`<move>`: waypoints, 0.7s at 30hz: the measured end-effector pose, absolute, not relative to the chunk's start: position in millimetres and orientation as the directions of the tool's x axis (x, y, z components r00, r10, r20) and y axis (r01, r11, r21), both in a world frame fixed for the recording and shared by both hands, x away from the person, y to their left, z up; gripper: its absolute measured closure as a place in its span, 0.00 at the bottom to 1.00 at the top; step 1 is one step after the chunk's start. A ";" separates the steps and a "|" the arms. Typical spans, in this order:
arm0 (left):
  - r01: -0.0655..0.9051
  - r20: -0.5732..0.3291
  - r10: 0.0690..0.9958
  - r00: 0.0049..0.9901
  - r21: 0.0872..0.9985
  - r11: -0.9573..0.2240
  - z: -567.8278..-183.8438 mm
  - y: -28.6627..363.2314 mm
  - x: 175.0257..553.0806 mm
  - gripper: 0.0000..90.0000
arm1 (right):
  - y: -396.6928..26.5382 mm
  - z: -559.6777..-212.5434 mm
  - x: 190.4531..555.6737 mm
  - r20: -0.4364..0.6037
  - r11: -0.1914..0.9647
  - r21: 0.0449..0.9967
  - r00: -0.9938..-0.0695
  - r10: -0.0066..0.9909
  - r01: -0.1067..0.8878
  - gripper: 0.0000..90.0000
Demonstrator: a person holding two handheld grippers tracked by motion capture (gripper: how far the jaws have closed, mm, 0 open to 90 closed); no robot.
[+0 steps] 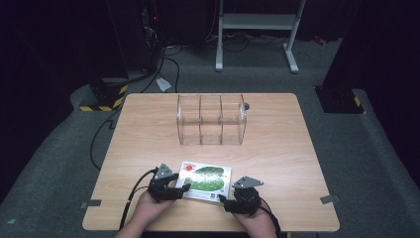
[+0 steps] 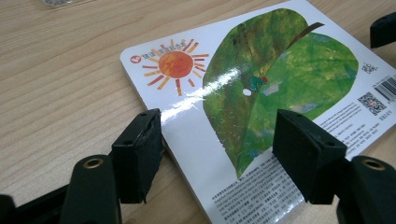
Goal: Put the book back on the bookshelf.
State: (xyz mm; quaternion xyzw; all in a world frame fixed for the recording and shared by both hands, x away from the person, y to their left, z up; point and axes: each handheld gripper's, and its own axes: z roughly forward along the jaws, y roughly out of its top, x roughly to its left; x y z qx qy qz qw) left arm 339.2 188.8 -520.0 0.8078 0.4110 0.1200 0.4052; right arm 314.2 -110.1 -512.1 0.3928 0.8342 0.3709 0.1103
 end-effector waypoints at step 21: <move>0.579 -0.143 0.777 0.613 0.751 -0.318 -520.7 184.4 342.4 0.43 | -112.5 -514.0 316.0 0.044 0.440 0.709 -0.657 0.753 0.552 0.33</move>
